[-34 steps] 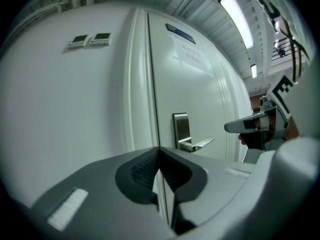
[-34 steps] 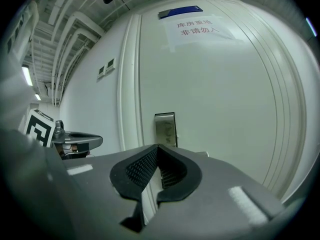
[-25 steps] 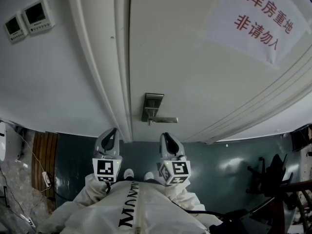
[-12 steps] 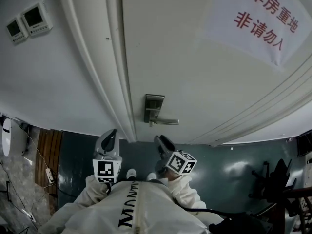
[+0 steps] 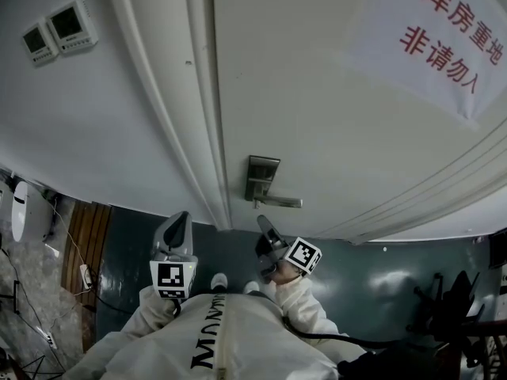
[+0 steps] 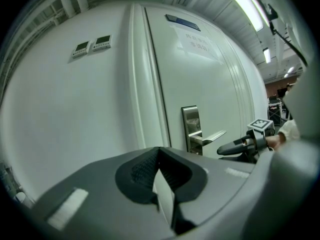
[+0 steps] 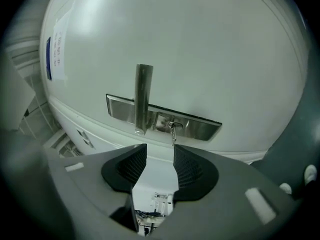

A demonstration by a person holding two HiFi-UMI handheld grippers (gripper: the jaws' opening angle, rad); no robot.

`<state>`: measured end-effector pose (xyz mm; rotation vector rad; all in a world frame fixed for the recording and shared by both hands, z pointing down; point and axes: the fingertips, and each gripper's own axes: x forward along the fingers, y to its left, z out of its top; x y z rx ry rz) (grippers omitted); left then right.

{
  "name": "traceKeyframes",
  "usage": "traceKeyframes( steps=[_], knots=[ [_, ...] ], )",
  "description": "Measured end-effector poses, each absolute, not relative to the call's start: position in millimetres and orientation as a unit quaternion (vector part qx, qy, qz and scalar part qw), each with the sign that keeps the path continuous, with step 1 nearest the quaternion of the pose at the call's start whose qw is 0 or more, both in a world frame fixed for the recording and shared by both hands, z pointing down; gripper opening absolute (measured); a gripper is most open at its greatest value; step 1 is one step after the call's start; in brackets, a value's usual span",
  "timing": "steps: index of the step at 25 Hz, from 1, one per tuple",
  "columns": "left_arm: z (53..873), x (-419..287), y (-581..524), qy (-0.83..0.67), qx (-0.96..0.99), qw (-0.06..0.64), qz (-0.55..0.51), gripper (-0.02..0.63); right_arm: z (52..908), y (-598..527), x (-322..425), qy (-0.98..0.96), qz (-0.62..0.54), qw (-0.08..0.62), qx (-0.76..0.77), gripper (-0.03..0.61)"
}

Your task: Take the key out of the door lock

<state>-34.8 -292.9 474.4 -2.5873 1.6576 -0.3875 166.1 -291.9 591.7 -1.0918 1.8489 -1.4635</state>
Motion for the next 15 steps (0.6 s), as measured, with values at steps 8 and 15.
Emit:
traceKeyframes(
  steps=[8, 15],
  knots=[
    [475, -38, -295, 0.543, -0.830, 0.020, -0.128, 0.000, 598, -298, 163, 0.655, -0.578, 0.322, -0.365, 0.150],
    [476, -32, -295, 0.539, -0.832, 0.019, -0.129, 0.000, 603, -302, 166, 0.640, -0.589, 0.338, -0.359, 0.149]
  ],
)
